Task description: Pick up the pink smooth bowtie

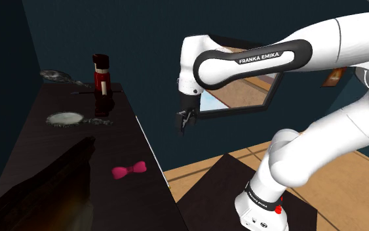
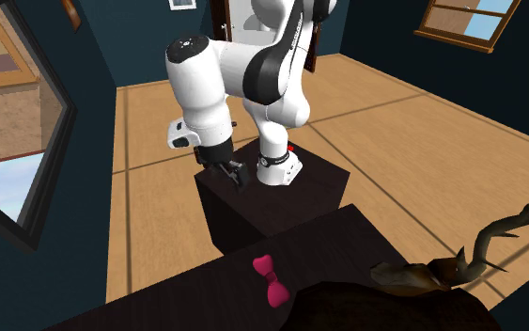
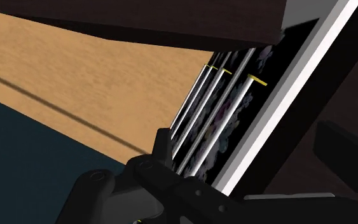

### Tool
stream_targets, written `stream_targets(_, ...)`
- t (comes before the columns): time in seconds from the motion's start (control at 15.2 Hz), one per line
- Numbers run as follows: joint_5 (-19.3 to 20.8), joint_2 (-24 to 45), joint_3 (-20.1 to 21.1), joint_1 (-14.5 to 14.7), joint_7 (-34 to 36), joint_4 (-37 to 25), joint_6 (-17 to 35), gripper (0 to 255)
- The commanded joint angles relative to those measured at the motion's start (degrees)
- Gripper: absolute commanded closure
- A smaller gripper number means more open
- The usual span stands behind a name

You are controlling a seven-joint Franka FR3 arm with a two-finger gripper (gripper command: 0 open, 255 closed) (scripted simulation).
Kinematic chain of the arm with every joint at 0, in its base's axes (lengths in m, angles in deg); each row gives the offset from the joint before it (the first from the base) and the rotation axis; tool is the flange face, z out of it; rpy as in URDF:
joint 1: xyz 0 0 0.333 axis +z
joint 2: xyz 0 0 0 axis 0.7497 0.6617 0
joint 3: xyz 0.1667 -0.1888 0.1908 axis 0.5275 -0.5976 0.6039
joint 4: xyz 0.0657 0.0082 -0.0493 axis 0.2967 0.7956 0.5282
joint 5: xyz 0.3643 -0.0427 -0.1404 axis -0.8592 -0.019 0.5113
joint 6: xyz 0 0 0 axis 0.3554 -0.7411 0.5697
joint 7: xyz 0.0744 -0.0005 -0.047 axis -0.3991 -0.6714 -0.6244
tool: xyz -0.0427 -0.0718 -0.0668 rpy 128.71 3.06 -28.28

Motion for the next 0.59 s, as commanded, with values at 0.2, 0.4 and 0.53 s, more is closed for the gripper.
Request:
stream_targets(0.2,-1.07,6.91,4.12,2.76,1.42,-1.84,7.5,0)
stream_targets(0.4,-0.9,11.56,6.64,4.12,2.57,-3.56,11.8,0)
stream_targets(0.53,-0.38,14.78,8.29,4.93,3.5,-4.96,14.5,0)
